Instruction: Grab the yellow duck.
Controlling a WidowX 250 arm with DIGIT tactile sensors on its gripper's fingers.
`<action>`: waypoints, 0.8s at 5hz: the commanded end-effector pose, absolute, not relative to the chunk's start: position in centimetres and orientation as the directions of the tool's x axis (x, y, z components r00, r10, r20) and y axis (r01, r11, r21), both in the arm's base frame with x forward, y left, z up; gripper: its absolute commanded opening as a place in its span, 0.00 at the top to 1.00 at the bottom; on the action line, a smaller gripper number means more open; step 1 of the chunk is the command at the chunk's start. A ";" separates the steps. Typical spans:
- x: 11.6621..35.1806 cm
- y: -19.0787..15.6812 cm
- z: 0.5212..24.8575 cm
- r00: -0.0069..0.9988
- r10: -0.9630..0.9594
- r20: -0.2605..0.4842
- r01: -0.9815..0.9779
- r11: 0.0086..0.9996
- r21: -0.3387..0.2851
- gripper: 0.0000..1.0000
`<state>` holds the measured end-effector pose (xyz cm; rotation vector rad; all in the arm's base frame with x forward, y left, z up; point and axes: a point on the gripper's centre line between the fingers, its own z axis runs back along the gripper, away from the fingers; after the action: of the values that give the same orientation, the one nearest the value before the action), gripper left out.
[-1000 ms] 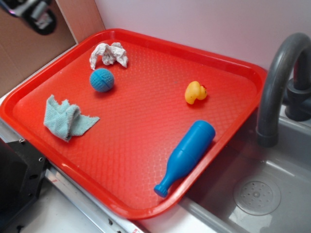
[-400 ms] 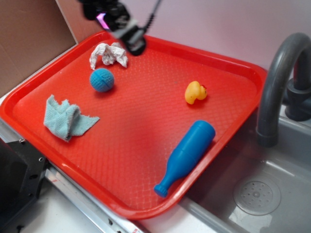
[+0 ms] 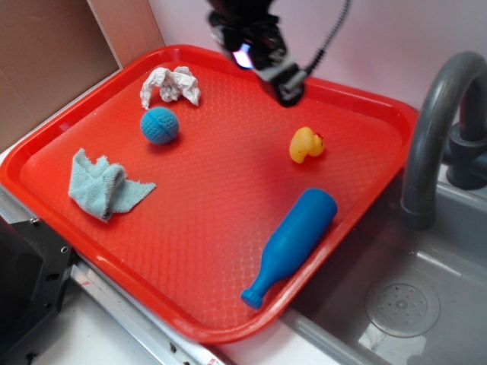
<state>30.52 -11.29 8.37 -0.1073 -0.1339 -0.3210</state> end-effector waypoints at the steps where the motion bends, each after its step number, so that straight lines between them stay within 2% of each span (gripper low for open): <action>1: 31.3 -14.3 6.5 0.907 -0.402 0.123 0.417 0.899 -0.137 0.00; 4: 30.5 -14.1 3.7 0.905 -0.426 -0.008 0.424 0.903 -0.069 0.00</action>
<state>30.15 -12.76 2.19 -0.0549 0.0823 -0.4209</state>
